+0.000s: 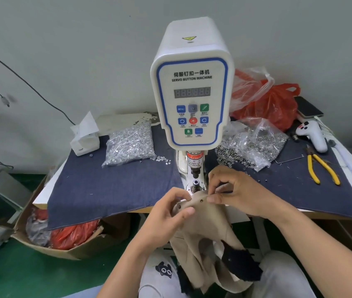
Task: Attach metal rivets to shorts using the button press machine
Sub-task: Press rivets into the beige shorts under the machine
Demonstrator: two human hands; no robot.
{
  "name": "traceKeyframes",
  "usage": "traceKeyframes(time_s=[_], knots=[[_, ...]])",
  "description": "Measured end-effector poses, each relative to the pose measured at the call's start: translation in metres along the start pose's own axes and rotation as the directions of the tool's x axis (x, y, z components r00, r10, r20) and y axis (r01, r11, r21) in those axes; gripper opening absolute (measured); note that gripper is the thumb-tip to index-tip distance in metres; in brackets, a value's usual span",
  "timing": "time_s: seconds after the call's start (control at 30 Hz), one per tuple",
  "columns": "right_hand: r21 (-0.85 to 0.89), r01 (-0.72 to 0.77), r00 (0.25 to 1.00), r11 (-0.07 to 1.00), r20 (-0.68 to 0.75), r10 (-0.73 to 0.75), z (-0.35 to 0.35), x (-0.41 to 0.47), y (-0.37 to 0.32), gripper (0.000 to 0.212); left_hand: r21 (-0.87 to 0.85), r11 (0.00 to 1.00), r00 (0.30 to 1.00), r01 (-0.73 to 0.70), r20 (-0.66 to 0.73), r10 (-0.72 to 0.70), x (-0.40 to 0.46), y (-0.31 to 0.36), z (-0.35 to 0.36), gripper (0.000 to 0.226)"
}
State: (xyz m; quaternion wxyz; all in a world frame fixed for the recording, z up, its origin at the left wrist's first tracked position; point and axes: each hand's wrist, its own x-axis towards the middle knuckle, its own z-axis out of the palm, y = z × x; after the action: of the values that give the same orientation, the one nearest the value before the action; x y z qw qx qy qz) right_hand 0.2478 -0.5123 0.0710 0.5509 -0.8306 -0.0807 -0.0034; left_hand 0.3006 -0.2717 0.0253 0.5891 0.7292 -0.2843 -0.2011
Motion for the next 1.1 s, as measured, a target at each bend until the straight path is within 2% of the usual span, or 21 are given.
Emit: traceKeyframes(time_s=[0.1,0.2,0.27,0.3,0.37,0.43,0.6,0.63,0.7,0.77,0.8,0.87,0.93,1.0,1.1], knots=[[0.105,-0.023,0.998,0.994,0.057,0.017,-0.001,-0.001,-0.001,0.012,-0.005,0.999,0.999,-0.041,-0.01,0.041,0.0,0.002,-0.011,0.025],[0.147,-0.082,0.992,0.986,0.109,0.066,0.004,0.001,-0.001,0.012,0.12,0.993,0.995,-0.008,0.1,-0.004,0.004,0.004,-0.02,0.029],[0.113,-0.106,0.986,0.988,0.142,0.09,0.012,0.004,0.0,0.013,0.217,0.976,0.981,0.005,0.188,-0.047,0.007,0.004,-0.022,0.031],[0.067,-0.109,0.984,0.992,0.15,0.098,0.016,0.006,0.002,0.013,0.208,0.978,0.98,0.006,0.192,-0.047,0.007,0.004,-0.024,0.032],[-0.014,-0.115,0.984,0.993,0.132,0.116,0.02,0.009,0.005,0.013,0.037,0.999,0.992,0.015,0.126,-0.02,0.005,0.003,-0.028,0.034],[0.013,-0.146,0.987,0.989,0.07,0.144,0.018,0.012,0.009,0.013,-0.148,0.989,0.998,0.019,0.061,-0.01,0.005,0.0,-0.03,0.032],[0.185,-0.292,0.953,0.939,-0.029,0.302,0.009,0.017,0.022,0.007,-0.229,0.97,0.996,0.081,-0.013,-0.087,0.017,-0.005,-0.016,0.033],[0.148,-0.31,0.941,0.939,-0.089,0.325,0.007,0.02,0.026,0.007,-0.201,0.975,0.993,0.097,-0.05,-0.109,0.02,-0.005,-0.014,0.034],[-0.119,-0.348,0.899,0.93,-0.325,0.294,-0.003,0.028,0.038,0.01,-0.107,0.982,0.974,0.156,-0.148,-0.17,0.028,-0.005,-0.01,0.035],[-0.398,-0.423,0.824,0.814,-0.544,0.162,-0.017,0.037,0.049,0.012,-0.058,0.97,0.937,0.236,-0.252,-0.243,0.037,-0.002,-0.008,0.034],[-0.465,-0.462,0.801,0.755,-0.585,0.13,-0.025,0.042,0.056,0.015,-0.026,0.966,0.921,0.259,-0.295,-0.255,0.041,0.0,-0.008,0.034],[-0.546,-0.533,0.803,0.647,-0.568,0.182,-0.035,0.052,0.069,0.02,0.04,0.959,0.9,0.281,-0.358,-0.249,0.047,0.006,-0.01,0.031],[-0.576,-0.564,0.807,0.592,-0.538,0.245,-0.037,0.061,0.078,0.023,0.069,0.951,0.873,0.302,-0.421,-0.246,0.051,0.011,-0.014,0.026],[-0.592,-0.556,0.81,0.583,-0.545,0.218,-0.033,0.066,0.082,0.024,0.127,0.932,0.829,0.338,-0.509,-0.232,0.058,0.013,-0.024,0.027],[-0.594,-0.542,0.792,0.595,-0.598,0.124,-0.027,0.066,0.087,0.018,0.326,0.86,0.789,0.393,-0.6,-0.133,0.076,0.008,-0.043,0.016]])
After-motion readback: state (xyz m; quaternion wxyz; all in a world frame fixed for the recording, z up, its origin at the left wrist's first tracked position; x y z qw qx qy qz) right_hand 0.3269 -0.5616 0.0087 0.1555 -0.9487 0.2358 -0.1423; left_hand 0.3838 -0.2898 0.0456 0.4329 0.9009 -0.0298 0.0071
